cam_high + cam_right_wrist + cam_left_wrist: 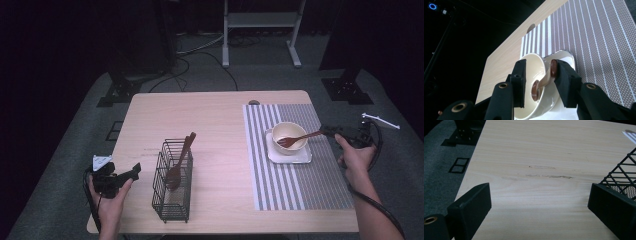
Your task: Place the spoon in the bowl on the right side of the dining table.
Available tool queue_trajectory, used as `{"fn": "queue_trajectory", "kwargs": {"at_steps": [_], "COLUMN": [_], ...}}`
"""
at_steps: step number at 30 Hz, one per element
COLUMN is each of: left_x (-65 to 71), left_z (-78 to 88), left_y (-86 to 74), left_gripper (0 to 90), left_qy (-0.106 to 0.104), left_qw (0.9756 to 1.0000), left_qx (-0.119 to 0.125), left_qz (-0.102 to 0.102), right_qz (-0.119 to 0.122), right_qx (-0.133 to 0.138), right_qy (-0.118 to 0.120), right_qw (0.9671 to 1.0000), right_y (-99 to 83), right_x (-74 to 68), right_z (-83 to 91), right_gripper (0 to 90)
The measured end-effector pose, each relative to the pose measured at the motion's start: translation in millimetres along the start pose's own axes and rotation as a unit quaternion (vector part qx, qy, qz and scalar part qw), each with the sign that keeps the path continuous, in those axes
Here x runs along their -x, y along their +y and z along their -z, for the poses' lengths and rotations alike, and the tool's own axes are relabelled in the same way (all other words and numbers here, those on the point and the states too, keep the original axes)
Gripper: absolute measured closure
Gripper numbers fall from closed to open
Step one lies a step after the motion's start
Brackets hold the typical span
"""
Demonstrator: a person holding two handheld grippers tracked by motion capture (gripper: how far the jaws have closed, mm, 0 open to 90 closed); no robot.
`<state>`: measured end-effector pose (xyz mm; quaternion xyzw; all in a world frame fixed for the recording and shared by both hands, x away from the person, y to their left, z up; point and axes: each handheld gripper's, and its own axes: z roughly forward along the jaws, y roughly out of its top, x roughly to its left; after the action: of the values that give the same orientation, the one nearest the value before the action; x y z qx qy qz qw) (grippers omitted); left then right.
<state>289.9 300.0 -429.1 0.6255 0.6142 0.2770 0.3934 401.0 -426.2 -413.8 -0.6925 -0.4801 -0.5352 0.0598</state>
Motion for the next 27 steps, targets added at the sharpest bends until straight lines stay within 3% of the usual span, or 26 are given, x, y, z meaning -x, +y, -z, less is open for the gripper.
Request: {"fn": "queue_trajectory", "kwargs": {"at_steps": [27], "left_x": [0.7], "left_z": [1.9], "left_y": [-0.5], "left_gripper": [3.9], "left_qy": [-0.003], "left_qw": [1.0], "left_qx": [0.002], "left_qz": [0.0], "right_qz": [0.0], "right_qx": [-0.016], "right_qy": [0.019], "right_qw": [0.9997], "right_y": [-24.9], "right_x": [9.2], "right_z": [7.2], "right_gripper": [54.2]}}
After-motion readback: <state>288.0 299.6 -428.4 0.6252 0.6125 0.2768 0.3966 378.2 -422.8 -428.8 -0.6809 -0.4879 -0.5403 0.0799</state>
